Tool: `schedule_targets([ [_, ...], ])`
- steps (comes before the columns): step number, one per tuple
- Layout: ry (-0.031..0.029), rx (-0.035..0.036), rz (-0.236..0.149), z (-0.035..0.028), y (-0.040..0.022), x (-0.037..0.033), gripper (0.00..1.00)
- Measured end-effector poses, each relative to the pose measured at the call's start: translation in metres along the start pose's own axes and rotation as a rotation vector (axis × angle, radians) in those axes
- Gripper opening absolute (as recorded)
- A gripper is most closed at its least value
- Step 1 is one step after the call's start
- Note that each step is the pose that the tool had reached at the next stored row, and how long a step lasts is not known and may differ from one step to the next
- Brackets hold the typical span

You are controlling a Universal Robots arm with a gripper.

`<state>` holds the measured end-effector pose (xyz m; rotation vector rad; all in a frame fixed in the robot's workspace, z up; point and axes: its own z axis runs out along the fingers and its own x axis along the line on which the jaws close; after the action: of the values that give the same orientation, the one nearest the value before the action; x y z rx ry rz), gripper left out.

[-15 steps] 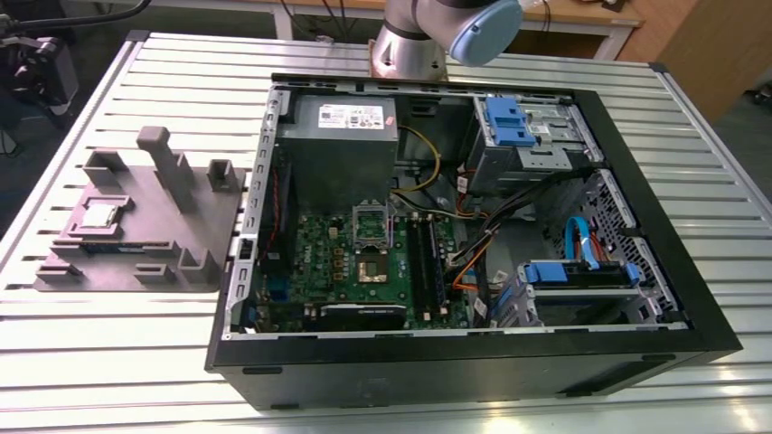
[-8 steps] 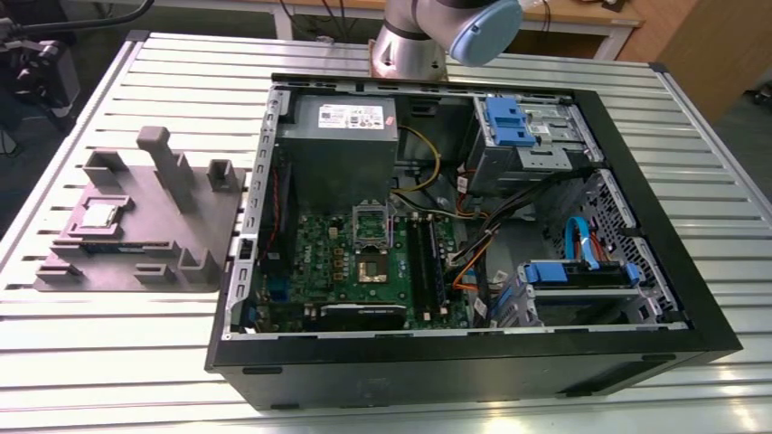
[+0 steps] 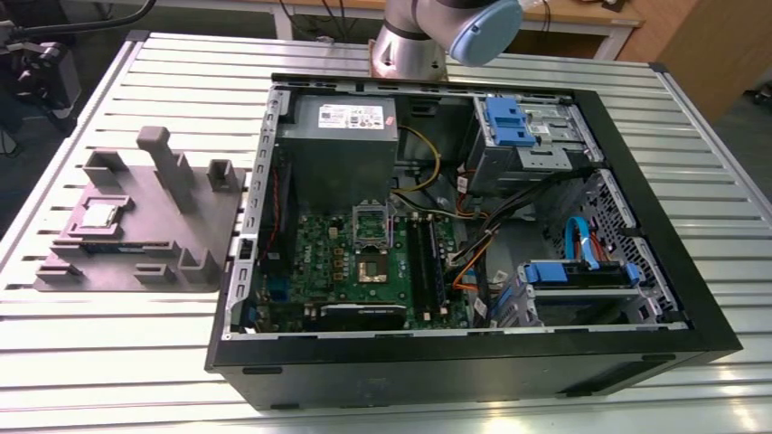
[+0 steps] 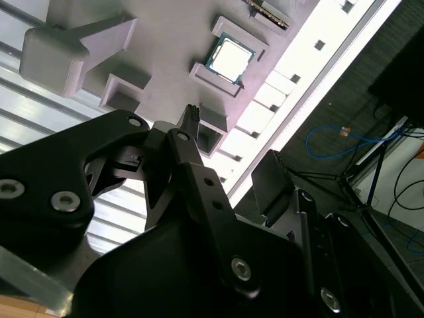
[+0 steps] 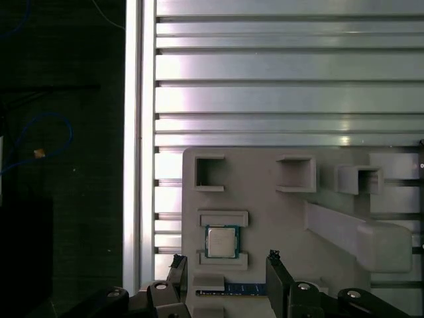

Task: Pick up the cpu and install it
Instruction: 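Pick up the cpu and move it towards the insertion slot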

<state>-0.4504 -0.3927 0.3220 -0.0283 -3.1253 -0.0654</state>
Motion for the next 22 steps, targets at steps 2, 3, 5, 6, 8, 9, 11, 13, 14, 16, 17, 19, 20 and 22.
schedule_targets([
  [2,0.0000,0.0000,0.000,0.0000,0.0000,0.0000,0.59],
  [3,0.0000,0.0000,0.000,0.0000,0.0000,0.0000,0.59],
  [5,-0.0002,-0.0001,0.000,0.0003,0.0000,0.0000,0.59],
  [6,-0.0003,-0.0002,0.000,0.0007,0.0000,-0.0001,0.59],
  [8,-0.0001,-0.0003,0.000,0.0016,-0.0004,0.0000,0.59],
  [9,0.0000,-0.0003,0.000,0.0022,-0.0009,-0.0001,0.59],
  [11,0.0000,-0.0004,0.000,0.0039,-0.0023,-0.0001,0.59],
  [13,-0.0001,-0.0005,0.000,0.0068,-0.0036,-0.0002,0.59],
  [14,-0.0001,-0.0005,0.000,0.0086,-0.0040,-0.0002,0.59],
  [16,0.0000,-0.0005,0.000,0.0122,-0.0051,-0.0003,0.59],
  [17,-0.0001,-0.0005,0.000,0.0140,-0.0057,-0.0003,0.59],
  [19,-0.0002,-0.0005,0.000,0.0175,-0.0075,-0.0004,0.59],
  [20,-0.0003,-0.0004,0.000,0.0193,-0.0080,-0.0005,0.59],
  [22,-0.0006,-0.0004,0.000,0.0230,-0.0085,-0.0005,0.59],
])
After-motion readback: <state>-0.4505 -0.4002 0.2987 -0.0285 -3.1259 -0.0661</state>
